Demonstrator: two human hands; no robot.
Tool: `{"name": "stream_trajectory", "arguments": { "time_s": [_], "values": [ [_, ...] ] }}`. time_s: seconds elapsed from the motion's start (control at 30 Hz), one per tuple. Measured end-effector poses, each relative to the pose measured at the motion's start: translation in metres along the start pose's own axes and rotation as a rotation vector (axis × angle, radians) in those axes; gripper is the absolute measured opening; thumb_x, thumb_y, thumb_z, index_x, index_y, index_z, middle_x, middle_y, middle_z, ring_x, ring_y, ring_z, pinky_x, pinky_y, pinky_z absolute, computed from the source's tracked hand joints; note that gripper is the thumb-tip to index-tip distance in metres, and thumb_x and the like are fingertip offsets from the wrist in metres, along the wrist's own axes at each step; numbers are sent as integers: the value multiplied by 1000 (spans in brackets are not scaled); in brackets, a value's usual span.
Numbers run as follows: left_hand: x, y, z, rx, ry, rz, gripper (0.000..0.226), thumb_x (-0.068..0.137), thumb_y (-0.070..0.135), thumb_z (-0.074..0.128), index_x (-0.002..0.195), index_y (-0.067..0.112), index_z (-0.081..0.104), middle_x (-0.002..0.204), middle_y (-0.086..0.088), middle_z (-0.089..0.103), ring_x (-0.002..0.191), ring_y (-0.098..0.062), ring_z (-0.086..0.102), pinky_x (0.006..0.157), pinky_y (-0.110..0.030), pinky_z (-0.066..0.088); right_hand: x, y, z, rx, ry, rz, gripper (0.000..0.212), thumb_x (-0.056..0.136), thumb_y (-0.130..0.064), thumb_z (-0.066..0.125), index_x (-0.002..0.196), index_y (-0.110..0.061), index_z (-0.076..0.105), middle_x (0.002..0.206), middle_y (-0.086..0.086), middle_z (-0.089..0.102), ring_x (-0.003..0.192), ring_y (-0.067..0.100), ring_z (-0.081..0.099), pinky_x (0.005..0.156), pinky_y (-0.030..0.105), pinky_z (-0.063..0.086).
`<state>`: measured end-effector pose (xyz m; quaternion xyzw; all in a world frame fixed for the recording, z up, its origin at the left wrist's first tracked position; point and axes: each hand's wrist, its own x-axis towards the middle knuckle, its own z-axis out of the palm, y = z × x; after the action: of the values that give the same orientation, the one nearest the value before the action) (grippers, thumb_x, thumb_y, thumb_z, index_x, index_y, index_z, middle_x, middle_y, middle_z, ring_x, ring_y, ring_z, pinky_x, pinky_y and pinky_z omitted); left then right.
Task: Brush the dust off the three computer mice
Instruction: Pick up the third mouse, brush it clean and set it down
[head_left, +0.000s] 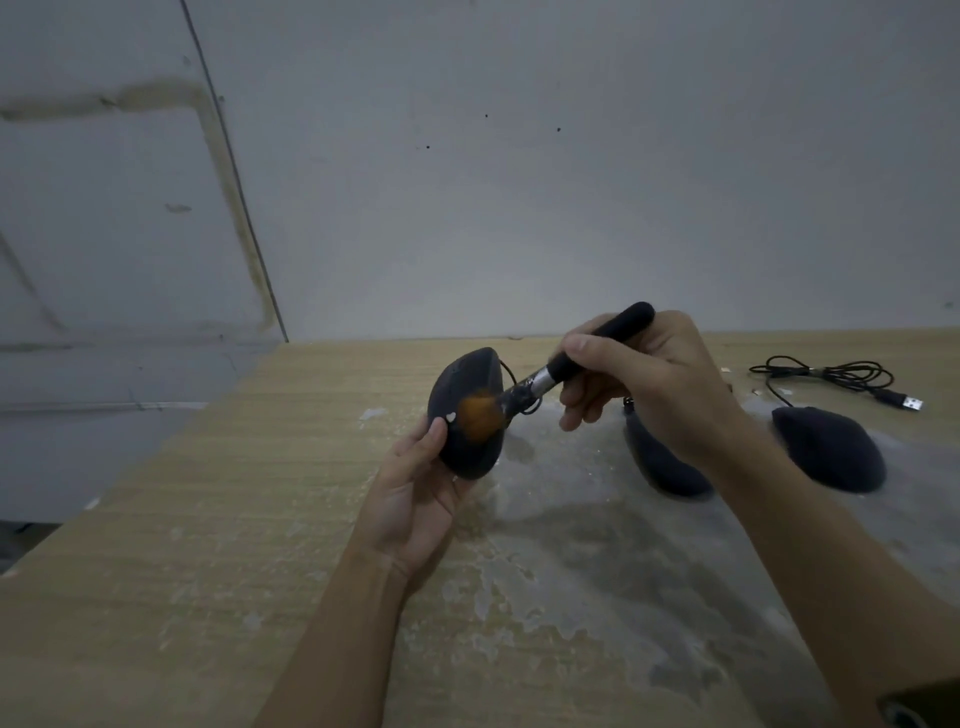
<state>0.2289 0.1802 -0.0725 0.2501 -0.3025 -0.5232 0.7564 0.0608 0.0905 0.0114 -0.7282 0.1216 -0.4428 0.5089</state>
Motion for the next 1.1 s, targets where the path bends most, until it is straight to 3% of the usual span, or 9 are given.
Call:
{"name": "stream_trajectory", "arguments": {
  "time_s": [0.1,0.2,0.33,0.43,0.6,0.7,0.87,0.93,1.1],
  "values": [
    [0,1,1,-32,6,-7,51,46,21,89,93,8,75,98,-12,73,89,-20,71,70,-29,58,0,4,0,-16,101,-60,16,88,-6,54,79,-3,66,55,6,65,50,25,67,46,24,52],
    [0,0,4,-19,63,-20,29,70,18,69,97,8,73,104,-13,70,88,-20,70,71,-30,59,0,6,-4,-9,53,-21,17,84,-10,55,74,-1,65,50,8,64,44,26,64,41,22,47],
    [4,-3,8,14,126,6,40,76,16,53,113,7,61,105,-10,69,86,-16,69,66,-25,58,2,11,-6,-56,158,-23,19,88,-7,54,73,-6,66,51,5,66,48,26,66,44,23,50],
    [4,-5,12,69,191,30,46,77,16,54,122,8,56,108,-11,66,88,-18,65,64,-23,57,0,17,-6,-59,92,57,22,84,-10,55,66,-2,64,46,7,62,39,25,61,38,23,45],
    [6,-8,20,130,348,98,25,88,9,45,106,16,61,98,-8,64,83,-19,60,55,-23,55,-1,21,-2,-57,157,49,22,90,-5,51,72,-4,64,50,5,65,47,25,65,44,24,51],
    [7,-10,21,380,408,150,37,86,10,49,120,21,56,112,-9,62,94,-22,61,64,-28,54,-2,21,1,-68,65,93,24,88,-2,52,68,3,63,46,8,62,40,25,60,38,23,45],
    [4,-10,25,713,342,263,50,86,1,48,130,26,47,119,-6,56,97,-16,59,61,-13,50,-1,25,2,-163,237,17,26,90,-8,52,68,-5,64,50,6,63,44,25,63,40,23,47],
    [4,-9,26,732,327,260,51,86,-3,46,129,24,47,115,-6,57,93,-13,59,58,-11,49,-1,24,1,-129,166,54,26,89,-5,51,66,-4,64,48,7,63,43,26,62,40,24,47],
    [3,-9,24,715,320,228,51,88,-2,46,131,24,45,119,-7,59,96,-13,60,61,-11,49,-1,22,3,-123,196,17,25,90,-7,51,69,-6,64,51,3,67,47,25,65,44,26,52]
  ]
}}
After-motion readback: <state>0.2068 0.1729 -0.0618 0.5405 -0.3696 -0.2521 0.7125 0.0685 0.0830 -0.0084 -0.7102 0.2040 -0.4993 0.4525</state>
